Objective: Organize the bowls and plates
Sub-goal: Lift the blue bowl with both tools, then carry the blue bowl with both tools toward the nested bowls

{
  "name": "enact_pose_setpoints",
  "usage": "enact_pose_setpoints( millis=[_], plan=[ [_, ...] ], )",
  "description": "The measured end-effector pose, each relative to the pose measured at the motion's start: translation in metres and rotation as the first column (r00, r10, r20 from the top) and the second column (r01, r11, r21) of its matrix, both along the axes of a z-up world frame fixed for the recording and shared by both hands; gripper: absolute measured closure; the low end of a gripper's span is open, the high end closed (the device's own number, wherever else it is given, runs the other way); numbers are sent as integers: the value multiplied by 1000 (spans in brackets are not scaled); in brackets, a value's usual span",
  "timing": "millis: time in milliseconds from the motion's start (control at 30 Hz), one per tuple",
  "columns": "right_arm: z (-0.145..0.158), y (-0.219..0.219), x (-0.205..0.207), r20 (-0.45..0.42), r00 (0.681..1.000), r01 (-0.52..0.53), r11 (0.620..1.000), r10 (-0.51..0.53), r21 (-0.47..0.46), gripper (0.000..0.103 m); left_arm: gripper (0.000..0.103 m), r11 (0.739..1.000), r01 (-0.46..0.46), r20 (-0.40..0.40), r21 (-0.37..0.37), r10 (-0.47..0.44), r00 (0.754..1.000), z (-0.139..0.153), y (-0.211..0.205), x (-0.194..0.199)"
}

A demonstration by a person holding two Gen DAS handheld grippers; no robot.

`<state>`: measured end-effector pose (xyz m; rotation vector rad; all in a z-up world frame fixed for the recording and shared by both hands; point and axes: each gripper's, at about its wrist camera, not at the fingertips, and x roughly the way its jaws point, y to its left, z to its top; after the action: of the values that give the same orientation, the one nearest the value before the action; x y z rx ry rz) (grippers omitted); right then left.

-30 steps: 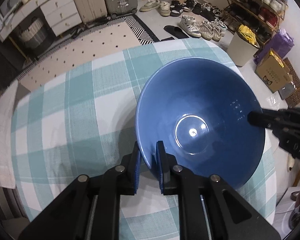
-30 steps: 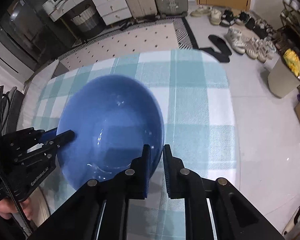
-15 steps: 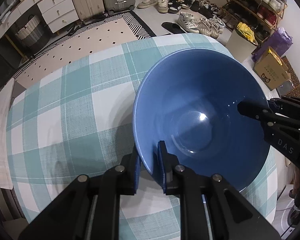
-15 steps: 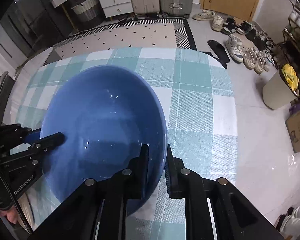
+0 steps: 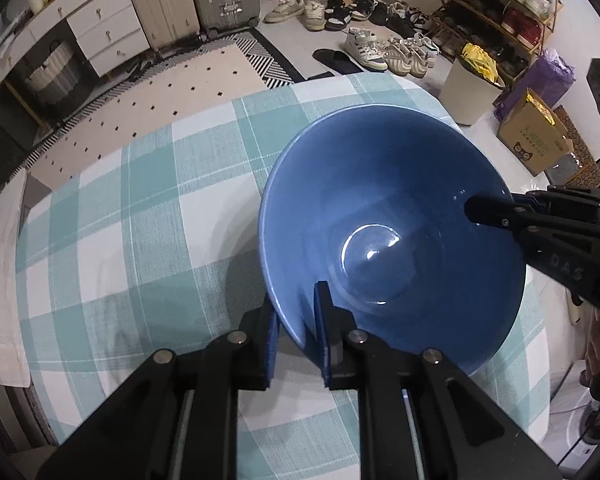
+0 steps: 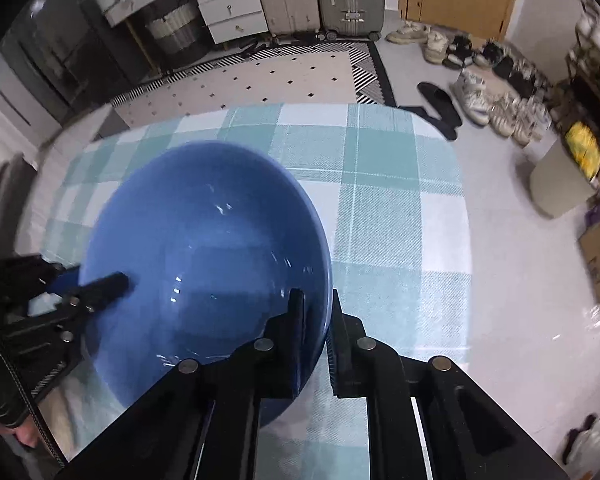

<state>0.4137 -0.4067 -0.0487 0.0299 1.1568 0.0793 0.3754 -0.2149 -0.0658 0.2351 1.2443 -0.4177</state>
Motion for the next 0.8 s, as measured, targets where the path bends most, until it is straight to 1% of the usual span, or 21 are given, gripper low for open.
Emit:
enact_pose_setpoints(
  millis=[33,100,200,300,400,467,533,667,800],
  plan=[
    [2,-2,-1,-6,1000,3,1000,-3,18,94,89,1000,0,-9,-4,0,1000,1,1,-1],
    [7,0,-3,-8,1000,-2,1000,3,15,94,89,1000,-2,-12,-8,2,1000,5,2,-4],
    [16,6,-9,-7,1000,-10,1000,10,-6,94,89,1000,0,6,-1,0,1000,14,2,-11],
    [23,7,-16,-25,1000,0,1000,1,14,94,89,1000,5,31,3,-5,1000,25,3,-21],
    [34,9,-27,-10,1000,6,1000,-6,9,94,89,1000,6,29,-6,-6,1000,34,5,-31],
    [42,10,-37,-2,1000,8,1000,-8,14,94,89,1000,9,35,-7,-8,999,40,8,-37],
    [47,11,-45,-15,1000,4,1000,-4,25,94,89,1000,7,38,-22,-7,999,46,11,-44],
    [62,13,-69,8,1000,9,999,-9,34,94,89,999,20,76,-26,-18,997,61,11,-66],
    [73,13,-92,11,1000,20,999,-21,39,94,89,999,31,71,-32,-29,997,70,12,-83]
  ],
)
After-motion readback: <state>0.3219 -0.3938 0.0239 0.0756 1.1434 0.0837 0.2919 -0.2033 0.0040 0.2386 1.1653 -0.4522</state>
